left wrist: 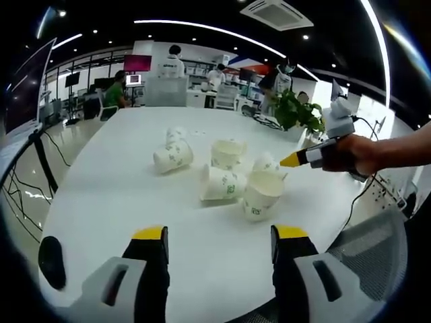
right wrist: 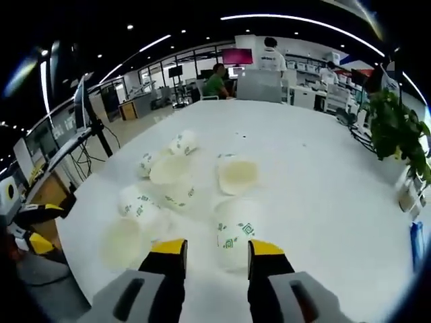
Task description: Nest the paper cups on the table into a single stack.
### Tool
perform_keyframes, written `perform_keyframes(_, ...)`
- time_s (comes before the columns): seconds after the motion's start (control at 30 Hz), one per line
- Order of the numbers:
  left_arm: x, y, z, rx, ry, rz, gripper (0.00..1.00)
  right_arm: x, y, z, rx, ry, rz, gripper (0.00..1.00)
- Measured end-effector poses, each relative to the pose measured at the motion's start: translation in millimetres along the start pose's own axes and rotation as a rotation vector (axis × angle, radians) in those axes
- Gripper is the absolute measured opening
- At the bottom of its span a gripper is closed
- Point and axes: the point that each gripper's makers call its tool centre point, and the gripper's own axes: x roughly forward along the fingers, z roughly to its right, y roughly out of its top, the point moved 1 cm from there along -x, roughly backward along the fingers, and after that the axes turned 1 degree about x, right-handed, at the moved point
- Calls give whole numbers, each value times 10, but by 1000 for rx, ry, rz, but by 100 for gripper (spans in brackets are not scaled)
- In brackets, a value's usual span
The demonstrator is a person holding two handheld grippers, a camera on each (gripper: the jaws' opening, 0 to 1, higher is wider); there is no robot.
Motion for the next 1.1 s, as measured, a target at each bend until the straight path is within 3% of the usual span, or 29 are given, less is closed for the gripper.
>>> perform_keyframes(0.17, -2, -4, 8, 3, 0, -3, 61, 97, -72, 57, -7, -28, -45, 45)
perform_keyframes(0.53, -5, -7, 15, 1, 2, -8, 60, 277, -91, 112, -59, -35, -126, 49)
perform_keyframes(0.9, 0, -32, 7, -4, 4, -18, 60, 438, -161, 158, -74, -33, -180, 48)
perform_keyframes(1.0, 3, -33, 13, -4, 3, -21, 59, 475, -170, 187, -65, -37, -191, 43)
perform_keyframes(1.03, 5, -33, 14, -3, 3, -22, 59, 484, -178, 186, -56, -32, -195, 37)
perform_keyframes(1.1, 8, -32, 16, -2, 2, -23, 59, 447, -191, 161, -49, -28, -196, 37)
